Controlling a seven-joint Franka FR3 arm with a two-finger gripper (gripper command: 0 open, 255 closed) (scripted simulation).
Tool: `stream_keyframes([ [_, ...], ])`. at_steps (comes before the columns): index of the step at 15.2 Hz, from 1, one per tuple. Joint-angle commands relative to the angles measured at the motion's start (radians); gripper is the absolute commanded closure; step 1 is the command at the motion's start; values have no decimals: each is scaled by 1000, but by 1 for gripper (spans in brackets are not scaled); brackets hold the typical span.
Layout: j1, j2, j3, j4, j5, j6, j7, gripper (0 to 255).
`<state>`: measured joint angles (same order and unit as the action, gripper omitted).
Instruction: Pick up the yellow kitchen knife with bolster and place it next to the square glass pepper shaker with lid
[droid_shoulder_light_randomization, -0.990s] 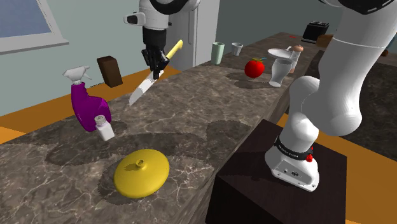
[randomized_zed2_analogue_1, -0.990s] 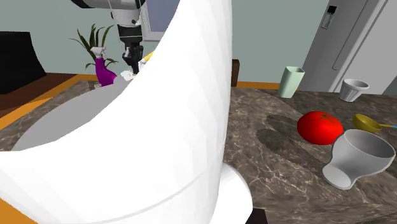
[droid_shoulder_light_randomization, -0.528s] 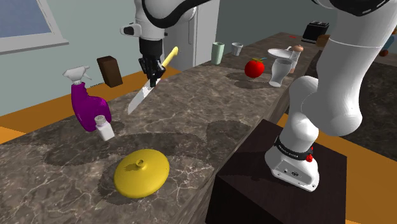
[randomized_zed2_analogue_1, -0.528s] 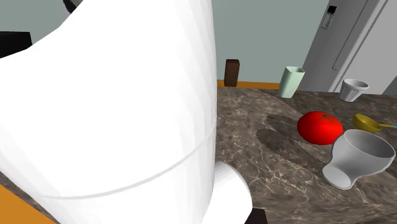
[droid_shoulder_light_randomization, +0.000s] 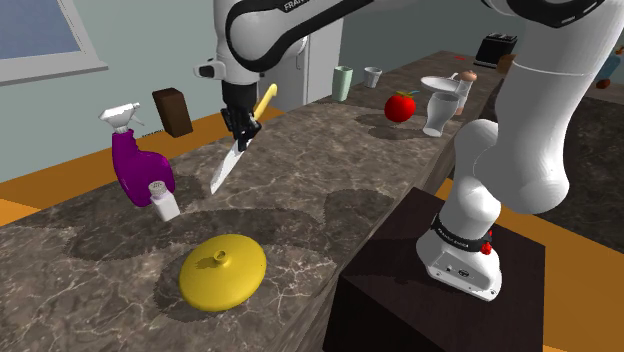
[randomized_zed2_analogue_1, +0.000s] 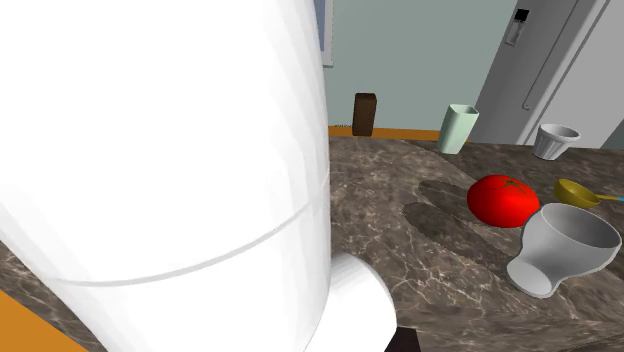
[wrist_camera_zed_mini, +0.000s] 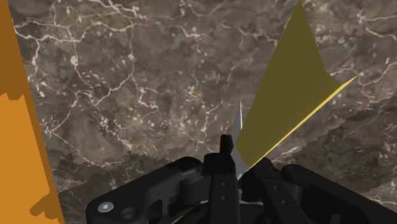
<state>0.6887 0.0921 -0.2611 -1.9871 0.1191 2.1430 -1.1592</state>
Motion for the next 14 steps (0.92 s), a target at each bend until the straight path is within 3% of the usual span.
stream_keyframes([
  [1, 0, 6, 1, -18, 4, 24, -3, 255],
  [14, -4, 90, 8, -97, 48, 182, -42, 255],
])
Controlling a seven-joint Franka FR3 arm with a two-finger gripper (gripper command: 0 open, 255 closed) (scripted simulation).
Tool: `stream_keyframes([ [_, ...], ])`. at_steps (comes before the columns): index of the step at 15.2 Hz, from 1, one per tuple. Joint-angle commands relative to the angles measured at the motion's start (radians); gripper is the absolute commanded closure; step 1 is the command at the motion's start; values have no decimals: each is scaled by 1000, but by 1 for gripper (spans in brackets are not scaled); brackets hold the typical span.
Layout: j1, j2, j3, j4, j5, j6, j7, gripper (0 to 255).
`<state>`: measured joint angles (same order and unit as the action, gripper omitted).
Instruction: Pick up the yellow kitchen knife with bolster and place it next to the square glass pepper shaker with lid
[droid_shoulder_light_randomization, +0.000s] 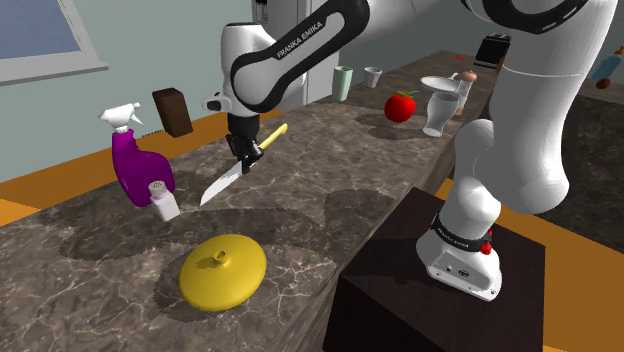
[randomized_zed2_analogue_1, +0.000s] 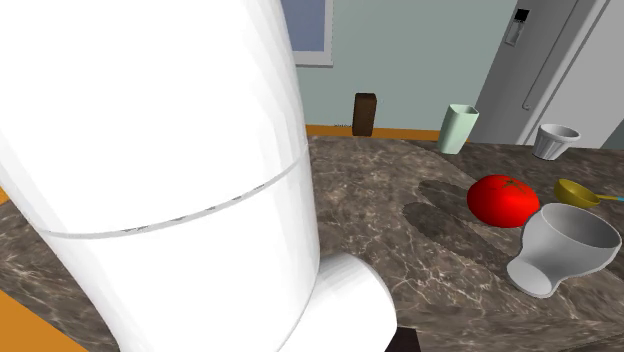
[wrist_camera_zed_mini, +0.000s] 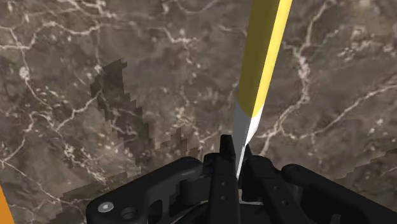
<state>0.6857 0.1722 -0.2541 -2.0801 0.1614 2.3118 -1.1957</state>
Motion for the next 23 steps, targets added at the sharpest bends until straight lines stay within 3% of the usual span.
stream_keyframes([
  [1, -2, 18, 2, -9, 10, 26, -9, 255],
  [8, -2, 18, 2, -9, 10, 26, -9, 255],
  [9, -2, 18, 2, -9, 10, 26, -9, 0],
  [14, -2, 18, 2, -9, 10, 26, -9, 0],
  [18, 0, -58, -8, 29, -27, -84, 16, 0],
  [23, 0, -58, -8, 29, -27, -84, 16, 0],
])
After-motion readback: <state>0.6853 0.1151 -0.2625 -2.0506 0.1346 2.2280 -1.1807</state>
